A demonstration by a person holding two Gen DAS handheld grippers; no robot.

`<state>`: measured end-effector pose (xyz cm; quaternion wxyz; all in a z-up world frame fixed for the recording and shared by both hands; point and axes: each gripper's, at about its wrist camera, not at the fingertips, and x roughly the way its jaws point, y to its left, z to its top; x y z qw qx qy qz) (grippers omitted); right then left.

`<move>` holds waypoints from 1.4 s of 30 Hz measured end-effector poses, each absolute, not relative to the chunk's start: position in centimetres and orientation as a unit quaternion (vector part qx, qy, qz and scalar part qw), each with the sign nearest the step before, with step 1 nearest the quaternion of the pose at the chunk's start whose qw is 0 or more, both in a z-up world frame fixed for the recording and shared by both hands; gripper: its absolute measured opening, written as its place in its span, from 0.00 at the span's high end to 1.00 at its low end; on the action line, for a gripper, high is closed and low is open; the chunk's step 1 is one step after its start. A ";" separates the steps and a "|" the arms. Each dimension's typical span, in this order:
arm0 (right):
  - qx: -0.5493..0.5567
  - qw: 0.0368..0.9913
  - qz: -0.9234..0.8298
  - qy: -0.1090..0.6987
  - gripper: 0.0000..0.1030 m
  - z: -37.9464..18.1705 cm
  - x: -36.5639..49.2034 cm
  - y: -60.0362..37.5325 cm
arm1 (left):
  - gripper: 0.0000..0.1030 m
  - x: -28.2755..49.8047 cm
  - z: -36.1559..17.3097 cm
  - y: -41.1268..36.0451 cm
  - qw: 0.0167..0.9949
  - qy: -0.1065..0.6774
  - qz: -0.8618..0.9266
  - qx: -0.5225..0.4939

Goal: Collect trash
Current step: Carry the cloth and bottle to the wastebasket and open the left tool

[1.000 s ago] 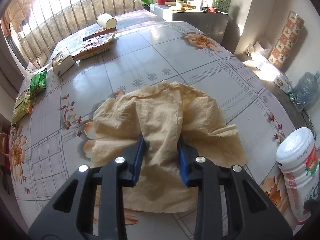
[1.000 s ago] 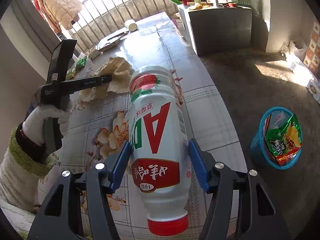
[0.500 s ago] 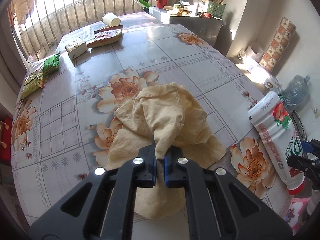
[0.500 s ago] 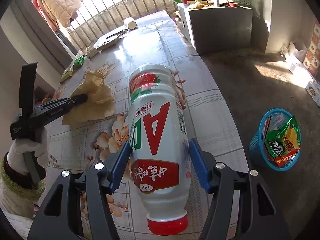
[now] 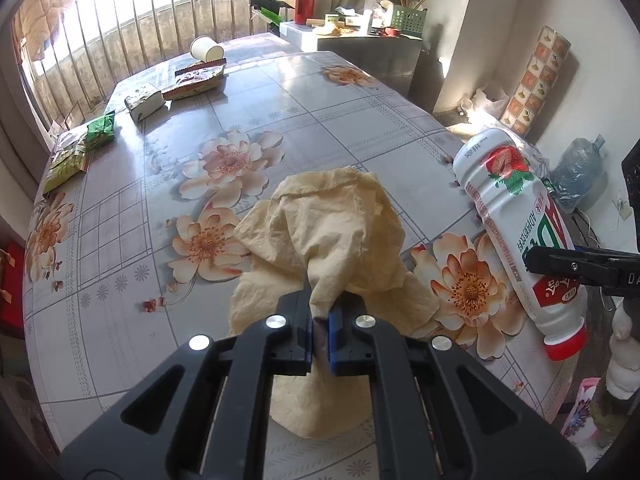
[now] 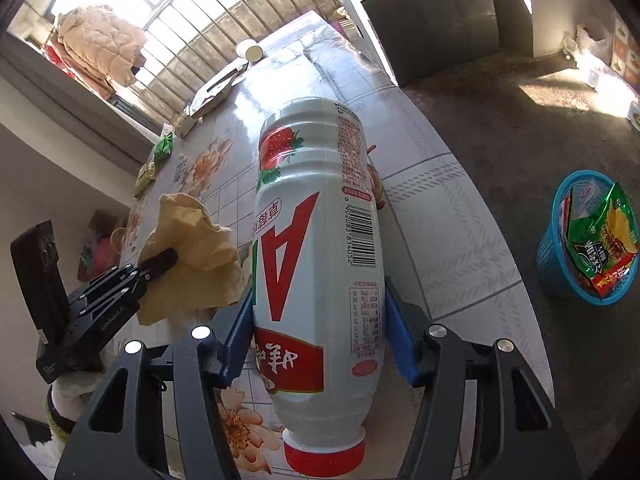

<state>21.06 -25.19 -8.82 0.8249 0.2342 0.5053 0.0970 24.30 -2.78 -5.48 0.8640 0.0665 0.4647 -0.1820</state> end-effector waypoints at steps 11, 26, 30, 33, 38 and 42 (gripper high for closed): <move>0.293 0.848 0.085 0.434 0.45 -5.9 18.8 -29.5 | 0.96 24.7 -2.0 -6.6 0.861 0.442 -0.244 0.065; 0.416 0.819 -0.165 0.359 0.44 -10.6 9.3 -50.4 | 0.96 27.5 -2.3 -31.9 0.744 0.491 -0.442 0.100; 0.460 0.785 -0.181 0.374 0.44 -15.9 9.8 -54.7 | 0.96 28.7 -7.5 -40.2 0.703 0.535 -0.450 0.135; 0.481 0.766 -0.189 0.382 0.44 -19.8 11.1 -57.6 | 0.96 29.5 -12.0 -45.4 0.677 0.568 -0.441 0.159; 0.510 0.744 -0.195 0.385 0.44 -25.1 13.9 -61.7 | 0.94 31.1 -17.7 -51.5 0.661 0.594 -0.421 0.180; 0.525 0.724 -0.199 0.401 0.43 -30.6 15.6 -64.2 | 0.47 32.8 -21.6 -54.0 0.648 0.633 -0.400 0.139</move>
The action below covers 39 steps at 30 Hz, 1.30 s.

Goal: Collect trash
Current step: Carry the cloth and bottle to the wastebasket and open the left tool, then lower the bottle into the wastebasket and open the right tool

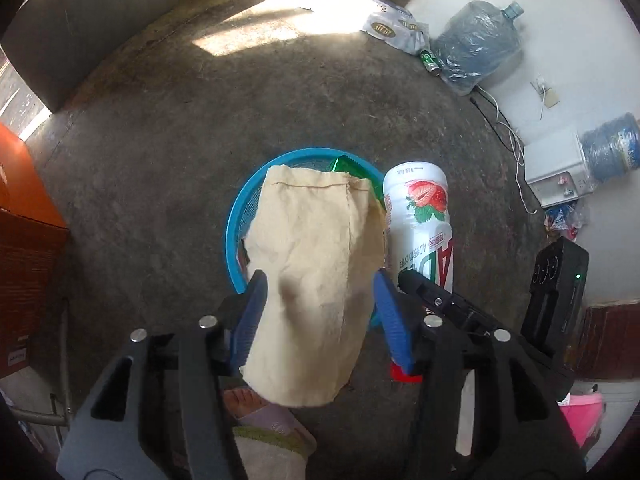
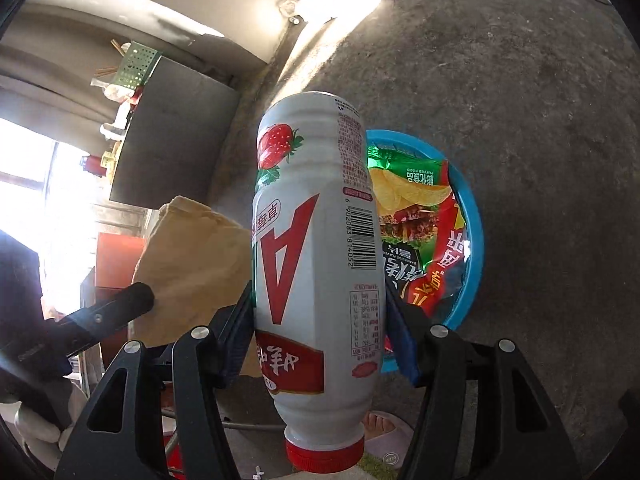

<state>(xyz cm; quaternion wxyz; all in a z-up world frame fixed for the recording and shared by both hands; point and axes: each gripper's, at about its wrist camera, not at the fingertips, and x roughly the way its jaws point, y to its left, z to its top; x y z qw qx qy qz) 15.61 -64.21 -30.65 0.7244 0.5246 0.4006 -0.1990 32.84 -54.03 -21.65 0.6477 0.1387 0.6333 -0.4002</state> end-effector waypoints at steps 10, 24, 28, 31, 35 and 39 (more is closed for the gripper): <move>0.525 0.706 -0.216 0.423 0.42 -34.3 14.2 -64.9 | 0.47 33.6 -18.2 -51.5 0.656 0.620 -0.423 0.083; 0.374 0.742 -0.226 0.508 0.32 -32.7 20.3 -63.7 | 0.38 34.1 -3.1 -37.2 0.741 0.504 -0.443 0.020; 0.386 0.756 -0.235 0.473 0.32 -30.4 19.0 -63.7 | 0.35 33.7 -0.5 -31.1 0.779 0.467 -0.418 0.007; 0.389 0.772 -0.225 0.449 0.32 -28.0 17.6 -62.9 | 0.35 33.0 0.8 -26.2 0.806 0.445 -0.390 -0.004; 0.389 0.791 -0.212 0.422 0.32 -24.2 15.4 -60.7 | 0.34 31.1 1.4 -20.4 0.832 0.427 -0.353 -0.021; 0.380 0.803 -0.215 0.406 0.32 -21.0 13.5 -58.4 | 0.34 28.4 2.0 -15.0 0.854 0.411 -0.317 -0.038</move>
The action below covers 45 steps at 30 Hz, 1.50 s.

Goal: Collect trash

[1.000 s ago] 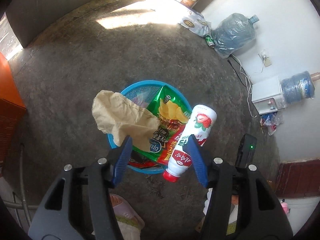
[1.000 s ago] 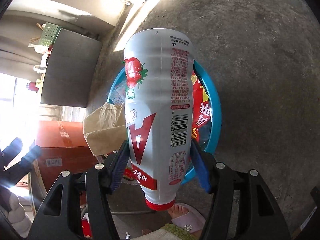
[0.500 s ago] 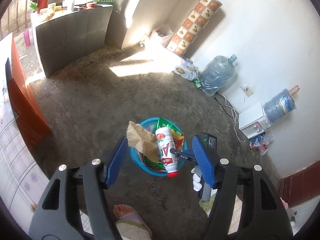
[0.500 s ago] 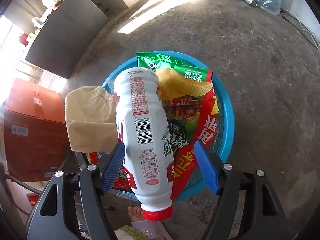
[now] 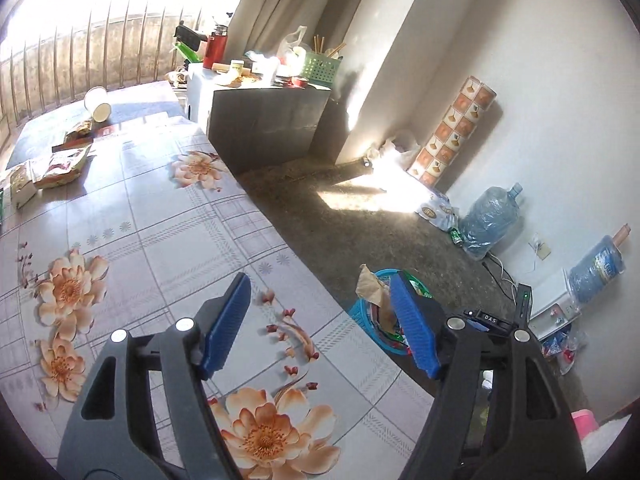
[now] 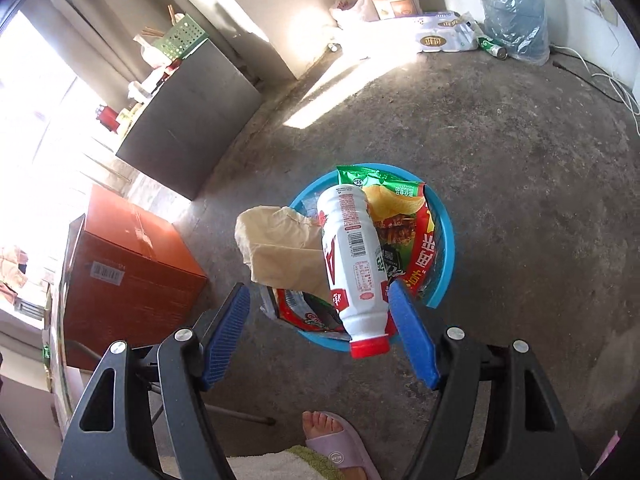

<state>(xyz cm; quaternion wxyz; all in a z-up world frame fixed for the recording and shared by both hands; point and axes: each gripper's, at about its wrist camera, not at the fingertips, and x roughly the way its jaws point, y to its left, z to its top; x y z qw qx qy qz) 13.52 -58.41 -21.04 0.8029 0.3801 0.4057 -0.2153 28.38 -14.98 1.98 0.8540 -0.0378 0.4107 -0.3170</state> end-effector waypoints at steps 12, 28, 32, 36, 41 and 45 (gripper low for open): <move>0.365 0.804 -0.224 0.412 0.32 -14.9 16.7 -50.6 | 0.32 19.2 4.9 -5.9 0.872 0.368 -0.314 -0.074; 0.293 0.883 -0.179 0.319 0.32 -1.8 11.4 -37.7 | 0.25 8.5 5.4 1.5 0.893 0.339 -0.280 -0.094; 0.207 0.921 -0.179 0.277 0.24 3.1 6.3 -34.4 | 0.15 7.2 4.8 0.9 0.903 0.334 -0.244 -0.112; 0.155 0.939 -0.204 0.230 0.06 5.7 1.5 -31.9 | 0.08 6.4 4.2 0.0 0.916 0.337 -0.176 -0.126; 0.097 0.945 -0.241 0.198 0.06 6.1 -2.4 -29.2 | 0.08 6.4 3.1 -2.4 0.918 0.364 -0.119 -0.105; 0.044 0.945 -0.244 0.215 0.06 4.6 -3.3 -27.7 | 0.08 6.5 2.0 -4.3 0.914 0.383 -0.103 -0.085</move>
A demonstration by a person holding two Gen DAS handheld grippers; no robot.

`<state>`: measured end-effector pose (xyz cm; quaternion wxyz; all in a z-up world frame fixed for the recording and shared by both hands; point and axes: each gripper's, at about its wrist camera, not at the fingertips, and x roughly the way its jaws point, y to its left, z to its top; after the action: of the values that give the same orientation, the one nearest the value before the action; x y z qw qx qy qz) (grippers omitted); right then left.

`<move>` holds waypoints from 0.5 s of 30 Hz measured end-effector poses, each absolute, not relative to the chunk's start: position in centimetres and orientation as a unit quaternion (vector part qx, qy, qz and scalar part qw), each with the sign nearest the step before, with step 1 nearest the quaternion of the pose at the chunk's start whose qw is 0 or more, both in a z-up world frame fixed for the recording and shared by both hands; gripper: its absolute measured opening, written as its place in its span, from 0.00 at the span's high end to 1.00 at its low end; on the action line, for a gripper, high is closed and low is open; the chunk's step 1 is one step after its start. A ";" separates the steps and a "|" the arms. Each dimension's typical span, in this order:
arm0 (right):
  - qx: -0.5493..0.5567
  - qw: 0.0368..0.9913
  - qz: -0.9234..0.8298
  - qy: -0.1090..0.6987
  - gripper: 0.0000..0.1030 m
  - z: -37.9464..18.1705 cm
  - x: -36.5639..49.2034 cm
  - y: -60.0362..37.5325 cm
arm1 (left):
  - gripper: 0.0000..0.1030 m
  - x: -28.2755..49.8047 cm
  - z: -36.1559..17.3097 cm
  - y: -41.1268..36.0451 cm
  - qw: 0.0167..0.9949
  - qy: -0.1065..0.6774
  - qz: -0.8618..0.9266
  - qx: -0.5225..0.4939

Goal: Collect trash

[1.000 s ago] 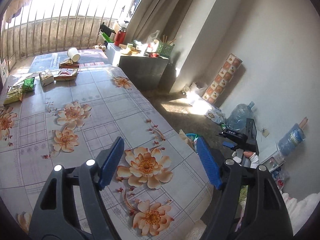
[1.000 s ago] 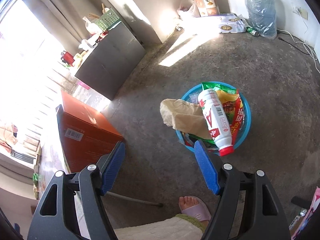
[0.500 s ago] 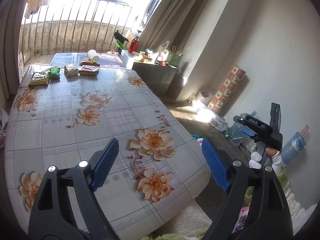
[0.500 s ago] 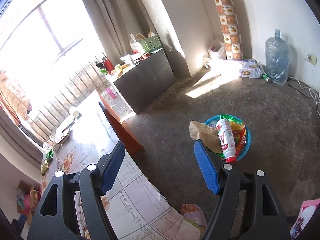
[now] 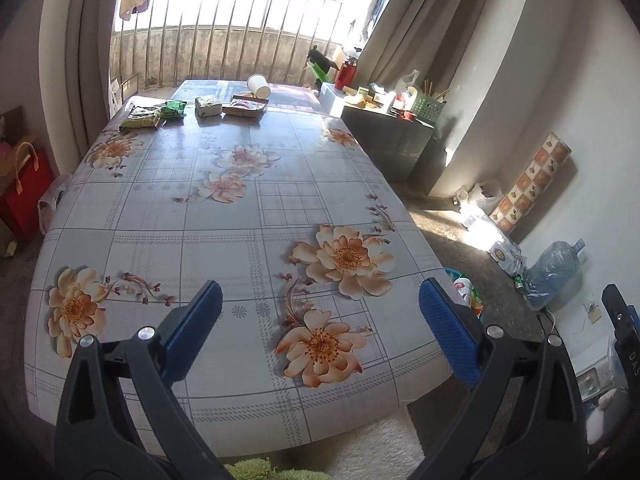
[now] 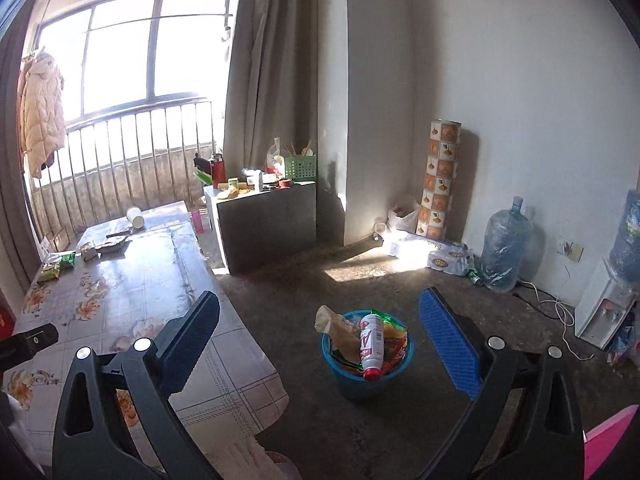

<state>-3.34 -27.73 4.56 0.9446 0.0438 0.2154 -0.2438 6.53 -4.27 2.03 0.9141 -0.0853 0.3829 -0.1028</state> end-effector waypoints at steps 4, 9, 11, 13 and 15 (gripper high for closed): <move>0.009 0.944 -0.212 0.253 0.06 3.3 -2.7 -26.3 | 0.08 6.6 1.9 -5.3 0.920 0.377 -0.080 -0.066; 0.002 0.939 -0.168 0.300 0.06 2.3 -1.2 -25.2 | 0.08 7.8 0.8 -5.8 0.898 0.426 -0.070 -0.087; 0.013 0.933 -0.157 0.324 0.06 1.7 -0.5 -25.3 | 0.08 8.0 0.2 -6.1 0.892 0.440 -0.062 -0.087; 0.024 0.925 -0.153 0.347 0.06 0.9 0.2 -25.6 | 0.08 8.1 -0.3 -6.7 0.887 0.451 -0.063 -0.080; 0.036 0.919 -0.154 0.362 0.06 0.2 0.4 -26.0 | 0.08 8.1 -0.7 -7.2 0.883 0.458 -0.066 -0.073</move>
<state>0.44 -25.97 0.23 0.9188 0.0364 0.3617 -0.1538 8.08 -7.20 -0.69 0.8833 -0.0729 0.4584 -0.0659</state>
